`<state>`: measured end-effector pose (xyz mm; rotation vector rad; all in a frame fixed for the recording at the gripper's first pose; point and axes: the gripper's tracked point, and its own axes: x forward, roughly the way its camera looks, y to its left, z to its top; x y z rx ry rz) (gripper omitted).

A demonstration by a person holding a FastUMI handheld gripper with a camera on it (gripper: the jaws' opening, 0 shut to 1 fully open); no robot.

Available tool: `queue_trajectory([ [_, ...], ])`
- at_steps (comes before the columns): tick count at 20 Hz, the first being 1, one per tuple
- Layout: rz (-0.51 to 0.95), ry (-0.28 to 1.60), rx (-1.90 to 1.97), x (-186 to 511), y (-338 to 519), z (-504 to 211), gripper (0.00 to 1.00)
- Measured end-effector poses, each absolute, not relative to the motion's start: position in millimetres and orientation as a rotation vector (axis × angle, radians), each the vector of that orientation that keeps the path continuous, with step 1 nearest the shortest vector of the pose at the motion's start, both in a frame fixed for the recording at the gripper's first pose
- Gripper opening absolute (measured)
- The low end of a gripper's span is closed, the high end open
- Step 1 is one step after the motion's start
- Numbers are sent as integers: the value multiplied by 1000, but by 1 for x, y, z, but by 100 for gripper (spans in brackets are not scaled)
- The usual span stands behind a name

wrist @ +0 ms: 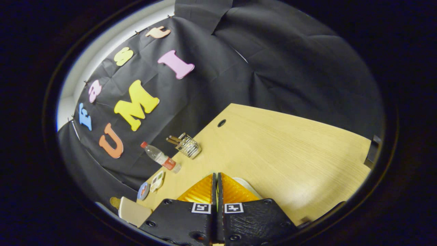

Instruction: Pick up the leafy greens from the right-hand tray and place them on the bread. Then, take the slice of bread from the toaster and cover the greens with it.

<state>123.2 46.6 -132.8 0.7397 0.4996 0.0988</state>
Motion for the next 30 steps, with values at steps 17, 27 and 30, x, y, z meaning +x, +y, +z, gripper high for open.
queue_trajectory([
  [17, 440, 429, 762, 67, 238, -41, 0],
  [27, 524, 573, 815, 60, 327, -93, 0],
  [30, 464, 571, 773, 69, 313, -110, 0],
])
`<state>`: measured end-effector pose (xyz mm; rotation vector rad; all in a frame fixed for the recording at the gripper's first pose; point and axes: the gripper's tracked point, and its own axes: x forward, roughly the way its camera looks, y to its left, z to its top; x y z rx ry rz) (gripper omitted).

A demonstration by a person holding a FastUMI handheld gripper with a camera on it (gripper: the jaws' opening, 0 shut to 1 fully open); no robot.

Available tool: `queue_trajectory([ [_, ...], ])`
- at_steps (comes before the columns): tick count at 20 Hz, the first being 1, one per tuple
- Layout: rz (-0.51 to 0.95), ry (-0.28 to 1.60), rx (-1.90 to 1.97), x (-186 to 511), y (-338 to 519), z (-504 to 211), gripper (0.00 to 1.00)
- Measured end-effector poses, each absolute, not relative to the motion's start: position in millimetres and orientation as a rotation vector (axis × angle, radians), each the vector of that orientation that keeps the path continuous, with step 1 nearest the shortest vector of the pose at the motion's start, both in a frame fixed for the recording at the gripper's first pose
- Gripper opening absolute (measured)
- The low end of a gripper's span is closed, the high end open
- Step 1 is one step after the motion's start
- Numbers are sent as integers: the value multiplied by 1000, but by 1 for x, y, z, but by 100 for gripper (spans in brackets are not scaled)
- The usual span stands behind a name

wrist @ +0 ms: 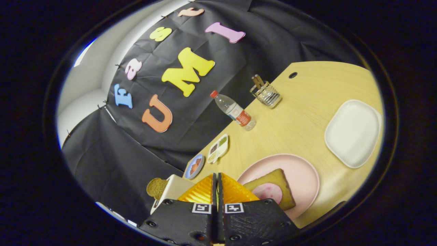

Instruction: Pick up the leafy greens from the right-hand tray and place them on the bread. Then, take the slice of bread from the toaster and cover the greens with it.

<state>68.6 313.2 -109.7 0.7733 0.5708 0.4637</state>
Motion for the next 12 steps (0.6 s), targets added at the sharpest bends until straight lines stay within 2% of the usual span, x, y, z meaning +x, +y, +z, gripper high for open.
queue_trajectory([
  [4, 387, 561, 732, 77, 289, -125, 0],
  [11, 290, 647, 683, 82, 265, -169, 0],
  [12, 284, 650, 674, 81, 262, -170, 4],
])
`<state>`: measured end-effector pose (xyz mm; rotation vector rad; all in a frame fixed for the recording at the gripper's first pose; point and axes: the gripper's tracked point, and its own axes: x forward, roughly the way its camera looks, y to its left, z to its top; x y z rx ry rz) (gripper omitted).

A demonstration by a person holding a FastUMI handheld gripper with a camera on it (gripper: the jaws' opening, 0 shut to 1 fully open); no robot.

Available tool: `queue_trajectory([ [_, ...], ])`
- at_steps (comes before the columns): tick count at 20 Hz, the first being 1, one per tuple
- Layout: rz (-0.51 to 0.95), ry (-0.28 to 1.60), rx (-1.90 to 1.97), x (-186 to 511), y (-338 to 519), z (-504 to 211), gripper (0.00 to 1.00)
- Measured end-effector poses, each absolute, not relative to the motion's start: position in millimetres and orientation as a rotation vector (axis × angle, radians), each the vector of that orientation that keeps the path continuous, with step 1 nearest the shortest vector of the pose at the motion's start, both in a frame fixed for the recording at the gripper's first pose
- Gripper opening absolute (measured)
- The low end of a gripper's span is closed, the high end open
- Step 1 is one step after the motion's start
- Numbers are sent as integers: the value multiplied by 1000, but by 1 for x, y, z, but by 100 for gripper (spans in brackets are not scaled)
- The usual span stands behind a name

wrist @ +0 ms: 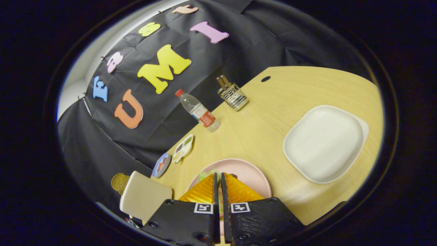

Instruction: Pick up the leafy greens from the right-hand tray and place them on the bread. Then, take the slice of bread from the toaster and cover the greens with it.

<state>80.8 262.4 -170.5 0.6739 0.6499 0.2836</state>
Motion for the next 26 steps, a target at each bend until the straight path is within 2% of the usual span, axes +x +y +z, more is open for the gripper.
queue_trajectory([
  [3, 278, 643, 632, 79, 257, -172, 13],
  [4, 274, 638, 612, 77, 254, -172, 26],
  [5, 270, 628, 595, 77, 252, -169, 31],
  [8, 251, 552, 538, 74, 239, -154, 61],
  [12, 237, 383, 372, 67, 233, -111, 91],
  [13, 233, 338, 328, 63, 234, -97, 95],
  [16, 258, 233, 246, 48, 258, -57, 95],
  [26, 399, 158, 150, -10, 413, -4, 95],
])
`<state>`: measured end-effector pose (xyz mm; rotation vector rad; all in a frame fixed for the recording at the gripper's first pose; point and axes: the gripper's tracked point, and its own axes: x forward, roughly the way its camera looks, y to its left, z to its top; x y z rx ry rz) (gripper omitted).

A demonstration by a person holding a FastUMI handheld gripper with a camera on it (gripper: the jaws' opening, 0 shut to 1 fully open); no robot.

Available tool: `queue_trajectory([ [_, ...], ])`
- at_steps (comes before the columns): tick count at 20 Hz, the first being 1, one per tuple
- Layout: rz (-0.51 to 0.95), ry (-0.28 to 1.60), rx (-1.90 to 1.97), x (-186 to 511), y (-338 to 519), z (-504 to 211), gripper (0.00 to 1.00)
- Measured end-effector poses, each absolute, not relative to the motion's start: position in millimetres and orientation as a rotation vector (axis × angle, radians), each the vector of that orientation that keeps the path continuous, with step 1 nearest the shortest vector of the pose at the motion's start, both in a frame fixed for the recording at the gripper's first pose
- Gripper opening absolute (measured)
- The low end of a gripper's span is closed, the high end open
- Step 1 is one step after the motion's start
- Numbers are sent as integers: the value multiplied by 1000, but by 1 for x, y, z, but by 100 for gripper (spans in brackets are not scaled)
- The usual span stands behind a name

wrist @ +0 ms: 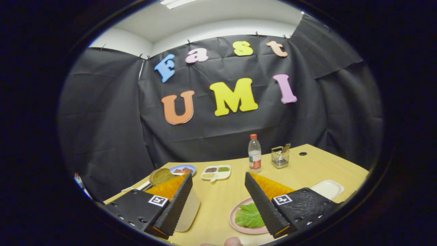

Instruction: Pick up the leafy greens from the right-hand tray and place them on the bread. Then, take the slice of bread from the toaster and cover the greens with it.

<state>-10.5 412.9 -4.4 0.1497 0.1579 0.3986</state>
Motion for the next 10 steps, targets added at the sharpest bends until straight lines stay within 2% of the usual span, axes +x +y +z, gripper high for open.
queue_trajectory([
  [3, 466, 176, 121, -28, 467, -3, 96],
  [10, 481, 239, -21, -36, 549, -33, 96],
])
